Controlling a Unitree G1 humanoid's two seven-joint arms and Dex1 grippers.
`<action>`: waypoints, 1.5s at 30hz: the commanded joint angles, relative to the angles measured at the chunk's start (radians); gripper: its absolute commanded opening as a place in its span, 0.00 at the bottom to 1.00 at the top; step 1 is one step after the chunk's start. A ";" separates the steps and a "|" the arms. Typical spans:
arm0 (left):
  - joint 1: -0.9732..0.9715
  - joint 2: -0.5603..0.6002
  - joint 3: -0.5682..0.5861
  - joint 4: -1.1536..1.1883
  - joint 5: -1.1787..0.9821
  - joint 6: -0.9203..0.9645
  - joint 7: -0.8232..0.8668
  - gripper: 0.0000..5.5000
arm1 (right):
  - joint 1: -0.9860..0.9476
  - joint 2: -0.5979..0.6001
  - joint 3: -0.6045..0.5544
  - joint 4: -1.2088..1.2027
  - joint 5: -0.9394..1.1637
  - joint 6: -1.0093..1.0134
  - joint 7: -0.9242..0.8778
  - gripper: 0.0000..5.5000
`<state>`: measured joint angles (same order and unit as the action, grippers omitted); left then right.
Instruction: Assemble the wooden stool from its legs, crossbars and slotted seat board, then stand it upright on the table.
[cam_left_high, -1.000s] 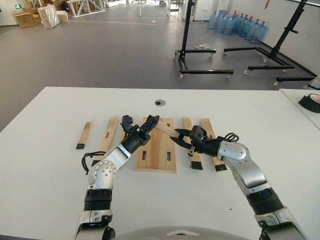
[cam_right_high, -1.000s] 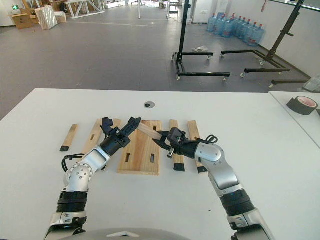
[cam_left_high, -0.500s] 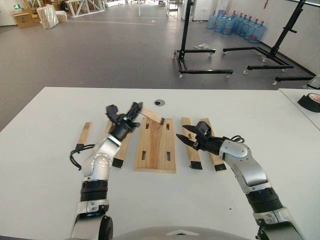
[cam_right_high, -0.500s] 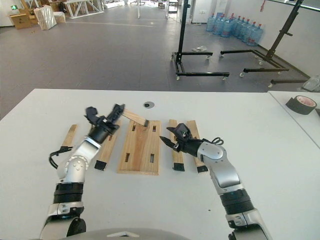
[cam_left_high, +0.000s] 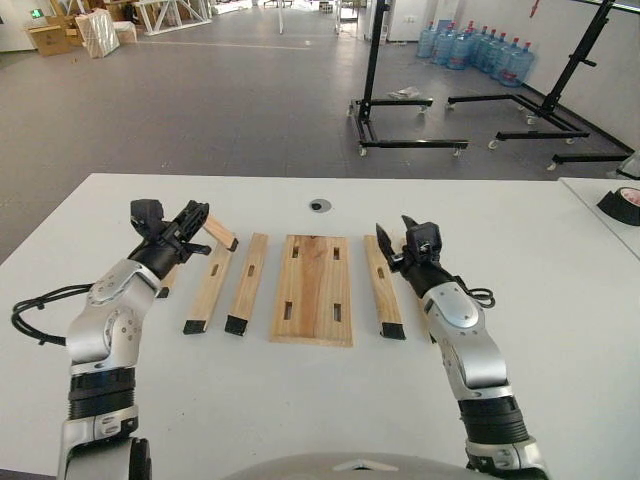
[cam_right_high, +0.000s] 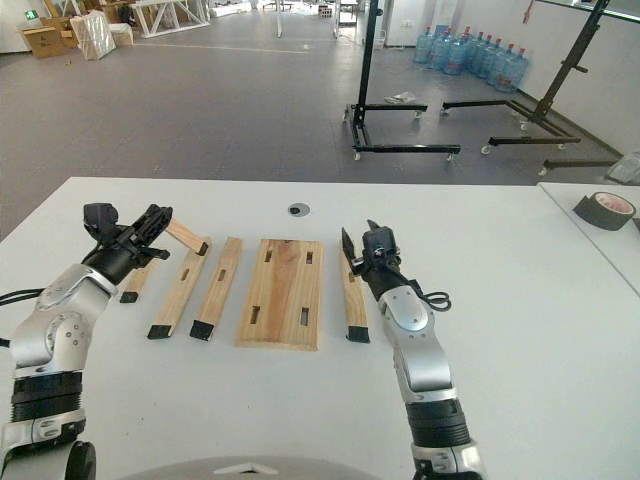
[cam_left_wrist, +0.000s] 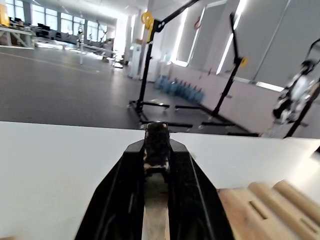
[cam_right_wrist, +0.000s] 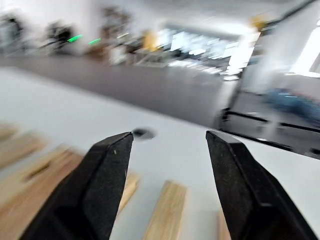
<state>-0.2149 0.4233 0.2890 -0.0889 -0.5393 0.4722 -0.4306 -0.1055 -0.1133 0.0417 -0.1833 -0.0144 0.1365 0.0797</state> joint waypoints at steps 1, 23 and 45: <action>0.015 0.023 -0.027 -0.024 0.035 0.026 0.006 0.07 | 0.036 0.051 0.035 0.010 -0.103 -0.095 -0.117 0.49; 0.003 0.050 -0.055 -0.073 0.123 0.214 0.102 0.07 | 0.048 0.108 0.080 0.054 -0.168 -0.138 -0.166 0.49; 0.036 0.036 -0.063 -0.047 0.204 0.252 0.188 0.07 | 0.052 0.104 0.064 0.021 -0.151 -0.123 -0.139 0.49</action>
<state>-0.2007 0.4580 0.2383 -0.1518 -0.3612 0.6883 -0.2572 -0.0615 -0.0093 0.1083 -0.1535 -0.1657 -0.0021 -0.0621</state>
